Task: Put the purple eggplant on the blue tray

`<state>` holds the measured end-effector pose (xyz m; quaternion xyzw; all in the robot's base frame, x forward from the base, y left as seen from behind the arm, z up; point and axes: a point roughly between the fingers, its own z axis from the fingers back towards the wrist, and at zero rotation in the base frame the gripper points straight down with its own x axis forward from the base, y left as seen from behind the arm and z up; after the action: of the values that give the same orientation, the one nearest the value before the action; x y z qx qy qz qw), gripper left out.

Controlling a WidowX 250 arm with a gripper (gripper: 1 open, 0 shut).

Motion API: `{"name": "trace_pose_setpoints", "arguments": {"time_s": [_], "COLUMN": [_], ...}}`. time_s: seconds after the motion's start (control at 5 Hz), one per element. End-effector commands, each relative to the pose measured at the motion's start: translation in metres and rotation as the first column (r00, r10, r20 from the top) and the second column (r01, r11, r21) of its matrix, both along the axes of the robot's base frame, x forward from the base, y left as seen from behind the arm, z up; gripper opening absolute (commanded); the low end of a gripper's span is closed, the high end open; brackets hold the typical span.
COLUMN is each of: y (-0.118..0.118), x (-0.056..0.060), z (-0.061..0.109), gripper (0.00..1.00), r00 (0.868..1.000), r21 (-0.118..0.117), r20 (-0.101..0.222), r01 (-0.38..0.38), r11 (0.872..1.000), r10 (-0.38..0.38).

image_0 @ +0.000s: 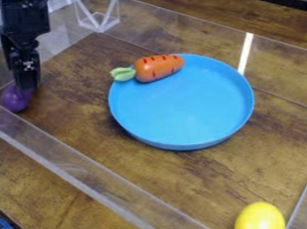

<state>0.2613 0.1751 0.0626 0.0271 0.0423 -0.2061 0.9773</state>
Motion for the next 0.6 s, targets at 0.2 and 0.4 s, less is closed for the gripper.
{"name": "trace_pose_setpoints", "arguments": {"time_s": [0.2,0.4], "y": [0.012,0.013], "x": [-0.002,0.0], "z": [-0.008,-0.016], "gripper": [1.0,1.0], "r00": [0.999,0.999], "r21": [0.02,0.019], "r20": [0.037,0.044], "r01": [0.005,0.014], "r11": [1.0,1.0], "r10": [-0.006,-0.015]}}
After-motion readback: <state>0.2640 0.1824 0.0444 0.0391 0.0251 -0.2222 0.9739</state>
